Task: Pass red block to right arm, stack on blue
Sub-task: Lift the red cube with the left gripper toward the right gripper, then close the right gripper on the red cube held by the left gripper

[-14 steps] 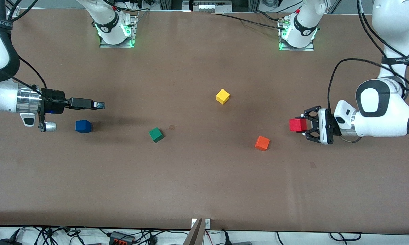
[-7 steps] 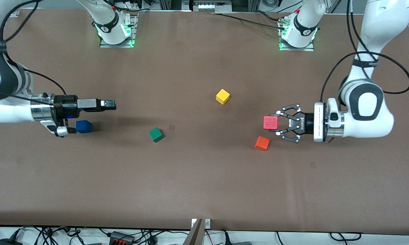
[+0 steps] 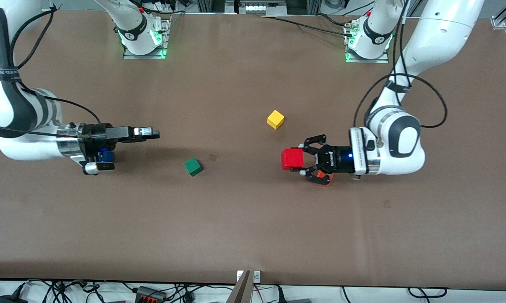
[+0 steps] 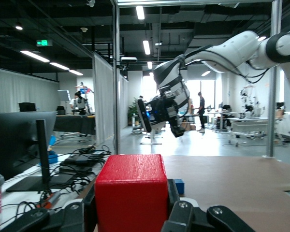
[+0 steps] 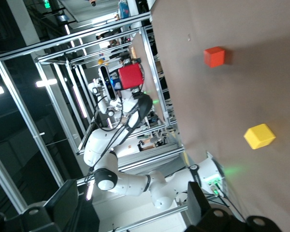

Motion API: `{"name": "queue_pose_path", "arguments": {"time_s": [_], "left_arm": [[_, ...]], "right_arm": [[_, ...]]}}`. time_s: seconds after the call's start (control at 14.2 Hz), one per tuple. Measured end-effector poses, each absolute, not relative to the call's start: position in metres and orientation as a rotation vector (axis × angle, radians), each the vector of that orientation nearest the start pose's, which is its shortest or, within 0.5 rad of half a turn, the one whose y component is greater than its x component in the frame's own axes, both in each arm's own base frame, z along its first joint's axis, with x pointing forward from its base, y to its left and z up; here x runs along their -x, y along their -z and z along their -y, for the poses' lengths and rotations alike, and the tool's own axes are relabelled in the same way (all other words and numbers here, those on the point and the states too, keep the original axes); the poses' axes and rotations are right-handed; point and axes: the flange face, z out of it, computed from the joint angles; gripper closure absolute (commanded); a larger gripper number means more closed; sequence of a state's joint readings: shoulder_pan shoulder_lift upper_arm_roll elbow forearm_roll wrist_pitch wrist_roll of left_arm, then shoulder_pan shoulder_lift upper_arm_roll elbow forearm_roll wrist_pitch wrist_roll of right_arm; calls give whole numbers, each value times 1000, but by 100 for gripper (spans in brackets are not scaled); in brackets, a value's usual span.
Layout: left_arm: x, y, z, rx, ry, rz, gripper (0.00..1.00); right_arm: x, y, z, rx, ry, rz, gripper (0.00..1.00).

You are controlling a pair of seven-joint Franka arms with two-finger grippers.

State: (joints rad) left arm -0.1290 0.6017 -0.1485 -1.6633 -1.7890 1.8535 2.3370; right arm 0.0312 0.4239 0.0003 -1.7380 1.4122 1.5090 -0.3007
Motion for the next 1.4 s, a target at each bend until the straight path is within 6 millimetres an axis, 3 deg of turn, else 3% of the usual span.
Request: {"name": "queue_pose_path", "arguments": {"time_s": [0.28,0.56,0.77,1.12,1.4], "left_arm": [[-634,-316,322,-1240,-1478,996,79],[-607,-294,383,-1252,-1587,870,79],[-599,-288,396,-1260,-1596,866,79],[-580,-286,424,-1287,-1604,835,79],[-580,-287,427,-1290,-1619,834,79]], "right_arm": [[-625,-367,-186,1657,-394,-87,0],[-636,-370,-229,1708,-349,-56,0],[-648,-378,-244,1731,-306,-33,0],[-651,-373,-269,1853,-279,33,0],[-651,-373,-290,1890,-237,39,0]]}}
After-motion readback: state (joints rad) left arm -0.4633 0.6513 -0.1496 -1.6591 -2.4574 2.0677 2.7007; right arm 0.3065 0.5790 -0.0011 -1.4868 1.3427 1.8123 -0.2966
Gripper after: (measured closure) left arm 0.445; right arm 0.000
